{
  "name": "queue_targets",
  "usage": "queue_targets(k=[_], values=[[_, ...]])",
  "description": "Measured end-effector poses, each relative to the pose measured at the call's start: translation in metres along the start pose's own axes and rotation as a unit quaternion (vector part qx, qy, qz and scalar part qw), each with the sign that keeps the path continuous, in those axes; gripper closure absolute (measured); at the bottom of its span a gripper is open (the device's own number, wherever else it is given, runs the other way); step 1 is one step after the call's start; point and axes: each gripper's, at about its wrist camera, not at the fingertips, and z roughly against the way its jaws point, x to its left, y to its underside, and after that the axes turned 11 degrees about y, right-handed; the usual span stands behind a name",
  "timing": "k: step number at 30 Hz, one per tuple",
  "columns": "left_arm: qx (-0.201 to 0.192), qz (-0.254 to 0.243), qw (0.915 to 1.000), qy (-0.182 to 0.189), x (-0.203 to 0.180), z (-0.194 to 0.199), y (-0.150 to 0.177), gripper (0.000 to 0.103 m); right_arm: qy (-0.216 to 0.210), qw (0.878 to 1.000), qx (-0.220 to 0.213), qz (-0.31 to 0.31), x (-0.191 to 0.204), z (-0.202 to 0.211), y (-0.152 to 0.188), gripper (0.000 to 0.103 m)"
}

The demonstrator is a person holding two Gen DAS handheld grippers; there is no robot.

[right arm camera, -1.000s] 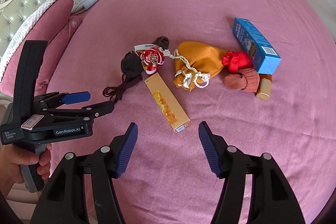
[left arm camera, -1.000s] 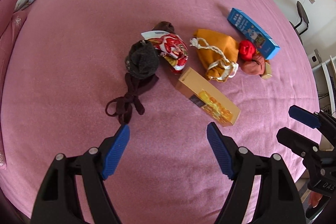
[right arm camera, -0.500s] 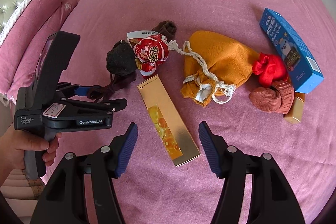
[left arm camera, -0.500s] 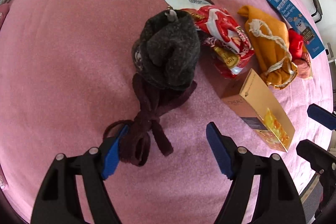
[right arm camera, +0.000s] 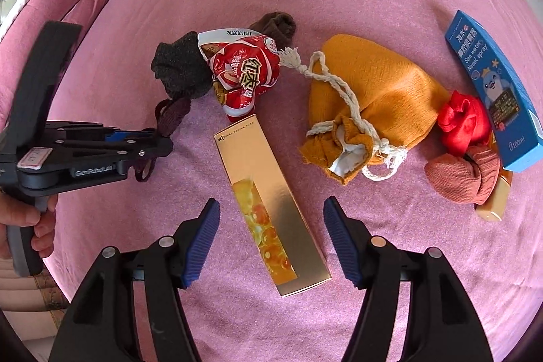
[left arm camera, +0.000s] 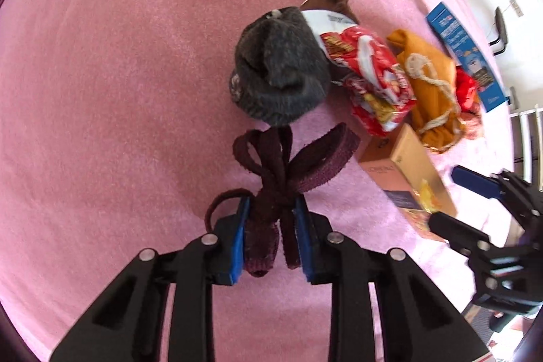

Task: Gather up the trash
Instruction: 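Grasp the dark glove cord with the left tool while the right tool grasps the gold box, then carry the glove cord and gold box over the yellow bin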

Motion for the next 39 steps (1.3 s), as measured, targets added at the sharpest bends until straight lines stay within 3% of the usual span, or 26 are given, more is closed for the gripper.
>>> queue_targets(k=[5,6,7,8,12,16,23,31,39], values=[[-0.006,0.012,0.9995,0.030,-0.004,0.012,0.017,0.077,0.008,0.999,0.021,0.023,0.016,-0.020,-0.008,0.043],[-0.007,0.015,0.9993,0.033,-0.004,0.014,0.019,0.077,0.009,0.999,0.027,0.025,0.018,-0.024,-0.008,0.048],[-0.009,0.016,0.9992,0.035,-0.004,0.016,0.021,0.077,0.007,0.999,0.034,0.026,0.019,-0.028,-0.008,0.062],[-0.010,0.017,0.9992,0.035,-0.005,0.017,0.023,0.077,0.002,0.999,0.041,0.026,0.020,-0.031,-0.008,0.065],[-0.013,0.010,0.9994,0.030,-0.012,0.031,0.034,0.077,-0.007,1.000,0.021,0.010,0.017,-0.021,-0.002,0.066],[-0.016,0.003,0.9993,0.033,-0.030,0.031,0.023,0.077,-0.024,0.999,0.006,-0.022,0.008,0.002,0.008,0.066],[-0.009,-0.038,0.9980,0.050,-0.074,0.043,0.041,0.077,-0.026,0.996,-0.021,-0.081,-0.017,0.053,0.044,0.066],[0.022,-0.121,0.9900,0.068,-0.159,0.037,0.075,0.077,-0.009,0.986,-0.047,-0.163,-0.058,0.106,0.127,0.066],[0.062,-0.213,0.9724,0.072,-0.261,0.005,0.129,0.077,0.020,0.964,-0.076,-0.253,-0.112,0.149,0.228,0.066]])
